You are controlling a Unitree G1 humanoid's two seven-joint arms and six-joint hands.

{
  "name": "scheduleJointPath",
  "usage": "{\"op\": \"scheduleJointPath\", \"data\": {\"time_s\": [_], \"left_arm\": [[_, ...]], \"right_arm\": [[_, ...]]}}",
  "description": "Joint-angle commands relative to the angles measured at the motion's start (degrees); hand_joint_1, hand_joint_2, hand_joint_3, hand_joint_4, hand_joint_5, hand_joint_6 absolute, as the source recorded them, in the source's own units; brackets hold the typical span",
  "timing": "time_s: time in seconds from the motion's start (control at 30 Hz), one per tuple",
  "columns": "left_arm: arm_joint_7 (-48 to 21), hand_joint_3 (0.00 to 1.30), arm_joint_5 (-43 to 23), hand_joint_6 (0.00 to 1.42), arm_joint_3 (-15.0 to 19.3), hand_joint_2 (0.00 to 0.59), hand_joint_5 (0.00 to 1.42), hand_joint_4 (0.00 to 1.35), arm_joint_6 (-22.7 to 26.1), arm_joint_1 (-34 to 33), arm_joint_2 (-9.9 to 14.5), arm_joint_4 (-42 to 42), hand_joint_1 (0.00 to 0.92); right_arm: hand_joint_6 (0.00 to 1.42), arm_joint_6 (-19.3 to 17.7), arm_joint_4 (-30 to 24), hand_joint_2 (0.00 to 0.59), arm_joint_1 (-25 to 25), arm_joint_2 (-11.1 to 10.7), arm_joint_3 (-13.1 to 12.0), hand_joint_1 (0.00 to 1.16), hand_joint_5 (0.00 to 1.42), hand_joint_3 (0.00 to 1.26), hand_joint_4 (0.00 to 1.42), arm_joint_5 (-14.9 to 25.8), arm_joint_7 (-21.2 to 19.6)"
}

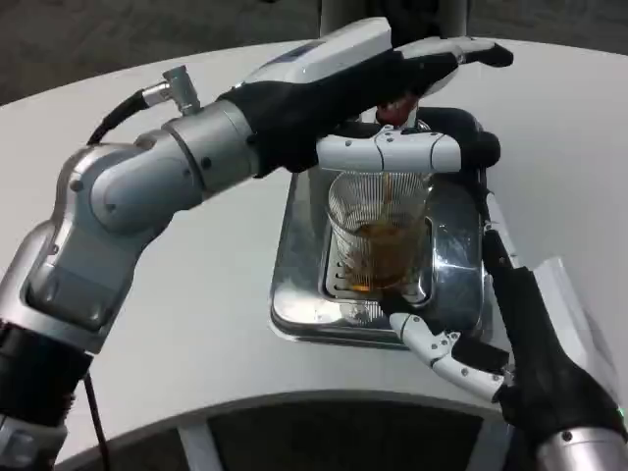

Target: Grasp the cup under the faucet to collect the drink, then remove the cup.

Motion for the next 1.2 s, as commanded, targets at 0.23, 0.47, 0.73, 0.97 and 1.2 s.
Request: {"op": "scheduleJointPath", "data": {"time_s": [0.23,0.47,0.73,0.97,1.2], "left_arm": [[-2.37,0.13,1.61,0.10,-0.91,0.080,0.00,0.00,1.21,1.55,1.91,1.01,0.000],[-2.74,0.13,0.93,0.10,-0.44,0.080,0.00,0.00,1.69,1.49,2.14,0.60,0.000],[-3.17,0.13,0.37,0.10,0.07,0.080,0.00,0.00,2.14,1.58,2.49,-0.27,0.000],[-3.51,0.13,0.05,0.10,0.34,0.080,0.00,0.00,2.33,1.71,2.73,-0.52,0.000],[-3.62,0.13,-0.17,0.10,0.48,0.080,0.00,0.00,2.43,1.75,2.90,-0.96,0.000]], "right_arm": [[0.12,0.04,5.53,0.275,-3.44,2.85,2.26,0.67,0.05,0.00,0.01,5.27,-6.79],[0.12,0.54,8.86,0.271,-5.63,3.50,3.57,0.67,0.05,0.00,0.01,6.99,-9.70],[0.13,0.32,12.65,0.267,-7.87,3.64,4.16,0.68,0.06,0.00,0.01,8.93,-13.06],[0.11,1.18,13.86,0.266,-9.66,3.48,5.16,0.68,0.05,0.00,0.00,9.69,-14.60],[0.10,1.50,16.25,0.265,-11.05,3.72,5.87,0.68,0.04,0.00,0.00,9.24,-17.89]]}}
